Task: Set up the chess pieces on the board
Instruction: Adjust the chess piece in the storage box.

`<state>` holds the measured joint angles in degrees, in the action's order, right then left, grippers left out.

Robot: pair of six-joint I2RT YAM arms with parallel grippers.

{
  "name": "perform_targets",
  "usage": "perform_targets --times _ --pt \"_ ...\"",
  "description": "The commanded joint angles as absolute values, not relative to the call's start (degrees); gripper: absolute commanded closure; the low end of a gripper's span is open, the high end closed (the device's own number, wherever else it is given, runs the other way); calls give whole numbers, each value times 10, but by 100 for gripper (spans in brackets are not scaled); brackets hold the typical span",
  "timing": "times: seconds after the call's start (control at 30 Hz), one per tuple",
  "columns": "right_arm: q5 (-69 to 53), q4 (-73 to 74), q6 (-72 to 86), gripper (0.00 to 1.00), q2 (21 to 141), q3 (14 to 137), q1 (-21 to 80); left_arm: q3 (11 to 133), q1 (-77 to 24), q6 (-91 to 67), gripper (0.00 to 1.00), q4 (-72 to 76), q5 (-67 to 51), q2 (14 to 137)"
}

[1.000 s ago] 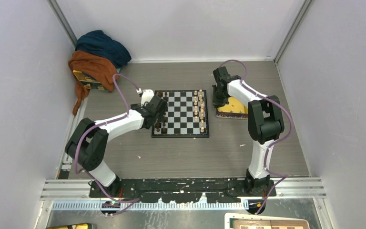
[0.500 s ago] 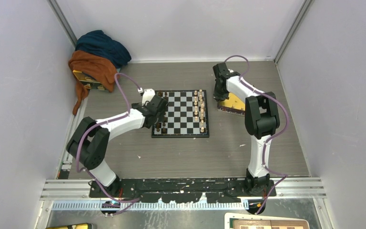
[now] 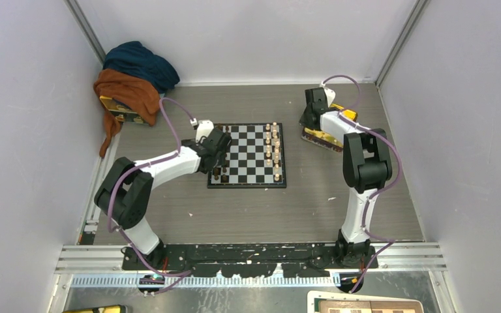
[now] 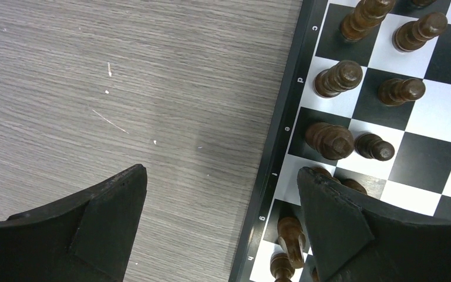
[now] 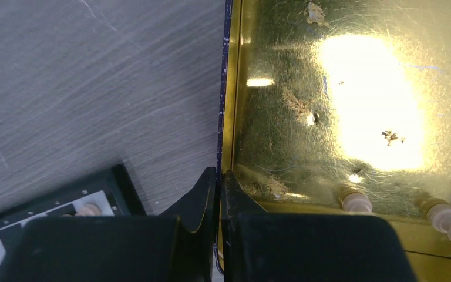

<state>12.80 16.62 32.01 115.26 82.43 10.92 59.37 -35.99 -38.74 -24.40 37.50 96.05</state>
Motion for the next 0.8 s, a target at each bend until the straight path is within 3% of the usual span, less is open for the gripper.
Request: perform_targets --times 0.0,0.5,0.77 --pt "128 -18 317 99 1084 801 113 620 -358 -391 0 -240 396 965" --pt "157 -143 242 99 1017 707 141 630 -358 -384 0 -243 395 973" --pt "237 -18 255 99 1050 789 145 627 -358 -381 0 -240 393 971"
